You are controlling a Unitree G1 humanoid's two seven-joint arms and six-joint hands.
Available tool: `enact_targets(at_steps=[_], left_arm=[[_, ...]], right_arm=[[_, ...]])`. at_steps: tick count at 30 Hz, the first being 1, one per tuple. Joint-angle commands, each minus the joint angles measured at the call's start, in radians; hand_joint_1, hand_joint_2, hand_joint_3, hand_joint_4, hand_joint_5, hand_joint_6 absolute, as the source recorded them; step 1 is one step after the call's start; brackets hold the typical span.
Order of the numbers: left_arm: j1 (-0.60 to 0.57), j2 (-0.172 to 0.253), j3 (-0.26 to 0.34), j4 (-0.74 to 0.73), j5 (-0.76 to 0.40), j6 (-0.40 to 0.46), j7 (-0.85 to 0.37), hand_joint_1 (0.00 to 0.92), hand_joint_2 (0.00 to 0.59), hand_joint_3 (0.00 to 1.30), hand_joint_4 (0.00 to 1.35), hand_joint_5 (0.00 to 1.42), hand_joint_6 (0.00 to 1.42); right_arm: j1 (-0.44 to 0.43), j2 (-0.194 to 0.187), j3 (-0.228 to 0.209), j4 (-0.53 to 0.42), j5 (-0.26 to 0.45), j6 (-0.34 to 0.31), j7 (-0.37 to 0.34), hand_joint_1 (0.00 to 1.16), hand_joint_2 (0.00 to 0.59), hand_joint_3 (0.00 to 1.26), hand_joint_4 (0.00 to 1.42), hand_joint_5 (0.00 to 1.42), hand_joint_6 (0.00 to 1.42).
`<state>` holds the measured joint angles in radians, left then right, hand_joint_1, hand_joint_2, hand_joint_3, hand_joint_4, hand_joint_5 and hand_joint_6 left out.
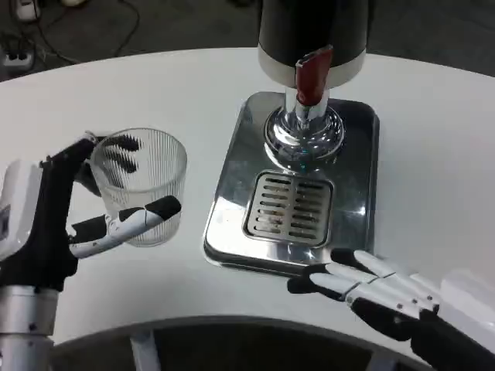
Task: Grasp the cup under the faucet to collect the drink, then remove the cup.
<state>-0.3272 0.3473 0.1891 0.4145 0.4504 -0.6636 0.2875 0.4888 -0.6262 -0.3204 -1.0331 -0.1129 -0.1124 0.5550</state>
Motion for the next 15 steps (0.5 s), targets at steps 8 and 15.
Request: enact_targets(at_steps=[8, 15], left_arm=[[-0.196, 0.021, -0.131, 0.229, 0.111, -0.015, 0.186, 0.746, 0.064, 0.72, 0.75, 0.86, 0.82], [-0.314, 0.016, -0.219, 0.422, 0.123, -0.037, 0.251, 0.728, 0.06, 0.74, 0.78, 0.89, 0.84]], right_arm=[[0.036, 0.004, -0.023, -0.014, 0.01, -0.036, -0.005, 0.52, 0.448, 0.15, 0.08, 0.0, 0.0], [0.061, 0.008, -0.046, -0.014, 0.018, -0.05, -0.008, 0.52, 0.448, 0.15, 0.08, 0.0, 0.0]])
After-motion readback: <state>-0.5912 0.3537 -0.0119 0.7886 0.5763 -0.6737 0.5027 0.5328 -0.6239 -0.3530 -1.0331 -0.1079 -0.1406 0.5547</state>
